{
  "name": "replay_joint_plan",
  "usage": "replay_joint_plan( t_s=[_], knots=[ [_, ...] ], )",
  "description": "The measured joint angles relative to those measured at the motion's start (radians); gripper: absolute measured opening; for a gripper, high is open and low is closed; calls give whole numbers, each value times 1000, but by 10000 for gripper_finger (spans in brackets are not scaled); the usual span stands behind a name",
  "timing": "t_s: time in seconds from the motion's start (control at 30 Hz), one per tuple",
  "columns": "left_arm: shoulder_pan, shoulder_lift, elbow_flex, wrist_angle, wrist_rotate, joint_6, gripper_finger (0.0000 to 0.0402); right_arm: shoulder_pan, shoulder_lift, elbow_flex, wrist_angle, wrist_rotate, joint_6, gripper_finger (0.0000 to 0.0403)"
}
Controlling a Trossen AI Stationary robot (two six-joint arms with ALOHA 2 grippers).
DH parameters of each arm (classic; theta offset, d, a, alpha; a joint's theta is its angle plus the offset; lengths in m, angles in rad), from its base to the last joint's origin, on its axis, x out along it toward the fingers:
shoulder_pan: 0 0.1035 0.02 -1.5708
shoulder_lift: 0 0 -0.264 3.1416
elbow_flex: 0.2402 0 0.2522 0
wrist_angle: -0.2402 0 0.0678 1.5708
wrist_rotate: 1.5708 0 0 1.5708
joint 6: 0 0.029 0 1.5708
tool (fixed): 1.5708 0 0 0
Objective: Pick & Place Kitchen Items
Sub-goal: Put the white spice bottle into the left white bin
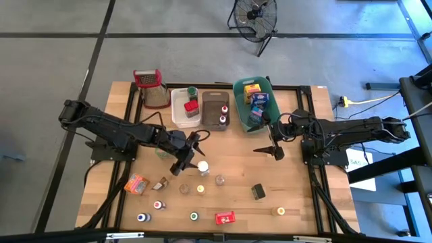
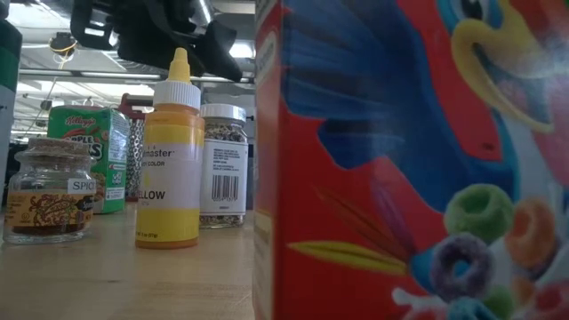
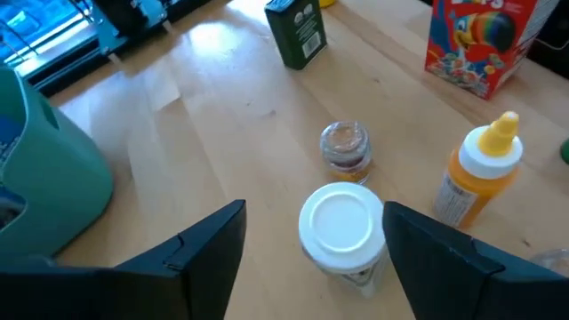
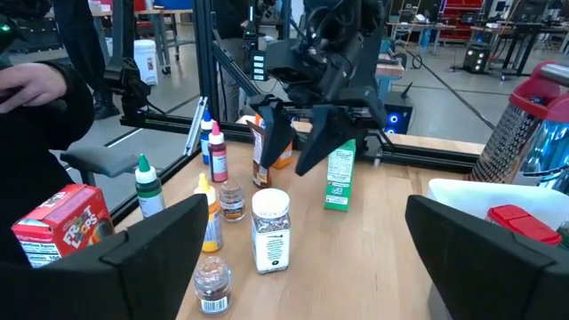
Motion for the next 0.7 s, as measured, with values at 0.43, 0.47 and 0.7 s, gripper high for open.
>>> replay_joint_plan(
  t_s=[0.43, 0.47, 0.7],
  knots=[
    [3, 27, 2, -9, 24, -75, 328, 0, 0, 0, -8, 2, 0, 385],
    [2, 35, 1, -9, 49, -76, 328, 0, 0, 0, -7, 2, 0, 385],
    [-2, 122, 1, 33, 67, -65, 329, 0, 0, 0, -7, 2, 0, 385]
  ],
)
